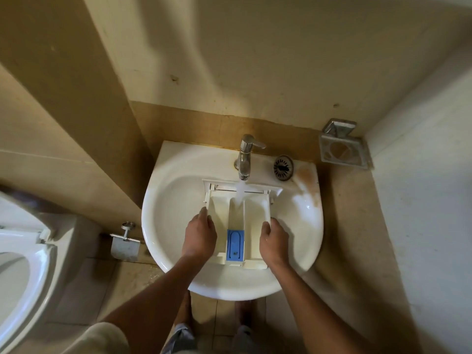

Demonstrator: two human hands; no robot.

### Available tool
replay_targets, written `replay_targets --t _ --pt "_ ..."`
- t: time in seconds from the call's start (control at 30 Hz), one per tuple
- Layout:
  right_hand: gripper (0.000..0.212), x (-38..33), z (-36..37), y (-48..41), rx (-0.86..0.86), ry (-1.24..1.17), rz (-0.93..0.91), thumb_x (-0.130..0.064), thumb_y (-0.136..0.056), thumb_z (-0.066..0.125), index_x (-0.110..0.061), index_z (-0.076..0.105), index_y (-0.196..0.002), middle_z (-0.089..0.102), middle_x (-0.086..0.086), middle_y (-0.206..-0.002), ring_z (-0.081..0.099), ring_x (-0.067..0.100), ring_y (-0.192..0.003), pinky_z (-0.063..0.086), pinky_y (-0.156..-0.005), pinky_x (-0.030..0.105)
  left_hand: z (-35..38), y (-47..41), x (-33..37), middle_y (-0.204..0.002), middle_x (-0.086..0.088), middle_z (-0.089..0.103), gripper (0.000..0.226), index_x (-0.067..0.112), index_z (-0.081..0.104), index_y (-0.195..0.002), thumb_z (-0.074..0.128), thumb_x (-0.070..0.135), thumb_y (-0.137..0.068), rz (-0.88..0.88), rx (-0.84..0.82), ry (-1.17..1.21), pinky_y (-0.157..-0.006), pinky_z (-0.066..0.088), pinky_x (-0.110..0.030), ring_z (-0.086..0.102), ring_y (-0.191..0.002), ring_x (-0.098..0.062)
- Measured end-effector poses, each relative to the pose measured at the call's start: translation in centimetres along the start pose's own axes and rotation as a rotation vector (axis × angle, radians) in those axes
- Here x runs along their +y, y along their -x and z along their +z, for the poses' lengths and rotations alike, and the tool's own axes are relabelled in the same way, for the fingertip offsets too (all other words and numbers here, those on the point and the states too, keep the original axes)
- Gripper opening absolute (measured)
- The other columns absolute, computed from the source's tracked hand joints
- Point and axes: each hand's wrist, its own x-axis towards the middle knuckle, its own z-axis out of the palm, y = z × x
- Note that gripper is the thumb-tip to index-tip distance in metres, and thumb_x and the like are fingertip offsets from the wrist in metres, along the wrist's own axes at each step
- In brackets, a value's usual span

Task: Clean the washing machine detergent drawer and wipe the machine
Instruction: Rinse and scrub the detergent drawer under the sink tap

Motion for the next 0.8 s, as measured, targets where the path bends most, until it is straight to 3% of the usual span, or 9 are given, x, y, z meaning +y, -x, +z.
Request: replay_targets --t 0.13,0.33,0.47,0.57,0.67,0.8 --pt "0.024 0.5 0.2 -0.2 0.033 0.019 -0.066 -0.016 -0.104 0.046 -0.011 0.05 -0.08 0.054 -0.001 -0.067 0.051 0.02 -0.063 0.042 -0.066 0.033 0.7 0.3 -0.6 -0.067 0.003 0.049 0.02 0.013 0.045 -0.085 0.039 0.009 -0.103 0.025 0.057 0.006 -0.051 0.03 -0.025 0.045 -0.057 -0.01" --pt "0.027 1.0 0.2 -0.5 0.03 -0.002 -0.076 -0.017 -0.104 0.047 -0.013 0.047 -0.077 0.049 -0.005 -0.063 0.045 0.016 -0.058 0.038 -0.064 0.03 0.9 0.1 -0.6 -0.071 0.0 0.054 0.019 0.014 0.046 -0.086 0.038 0.011 -0.103 0.018 0.057 0.003 -0.055 0.039 -0.03 0.051 -0.061 -0.018" --pt "0.028 1.1 0.2 -0.5 0.019 -0.024 -0.074 -0.018 -0.104 0.047 -0.014 0.046 -0.077 0.047 -0.004 -0.062 0.043 0.012 -0.055 0.04 -0.063 0.034 0.8 0.0 -0.5 -0.091 -0.004 0.061 0.008 0.011 0.049 -0.107 0.043 0.013 -0.101 -0.025 -0.037 -0.006 -0.068 0.054 -0.039 0.061 -0.079 -0.025" --pt "0.025 1.2 0.3 -0.7 0.01 -0.045 -0.061 -0.019 -0.104 0.047 -0.014 0.048 -0.079 0.048 -0.004 -0.062 0.044 0.012 -0.054 0.04 -0.063 0.033 0.5 -0.2 -0.1 -0.107 -0.007 0.061 0.028 0.012 0.039 -0.128 0.047 0.014 -0.101 -0.081 -0.149 0.01 -0.078 0.058 -0.044 0.062 -0.09 -0.027" --pt "0.021 1.4 0.5 -0.9 -0.005 -0.059 -0.039 -0.021 -0.104 0.047 -0.013 0.051 -0.085 0.052 -0.002 -0.068 0.047 0.015 -0.06 0.041 -0.065 0.032 0.3 -0.2 0.3 -0.101 -0.006 0.061 0.03 0.014 0.033 -0.13 0.043 0.012 -0.102 -0.123 -0.212 0.034 -0.071 0.06 -0.042 0.064 -0.085 -0.026" --pt "0.02 1.4 0.5 -0.9 -0.028 -0.056 -0.027 -0.021 -0.105 0.045 -0.008 0.058 -0.096 0.061 0.004 -0.079 0.056 0.02 -0.07 0.044 -0.07 0.032 0.3 -0.3 0.2 -0.098 -0.007 0.063 0.034 0.021 0.03 -0.127 0.041 0.004 -0.099 -0.181 -0.237 -0.001 -0.07 0.062 -0.049 0.066 -0.082 -0.03"
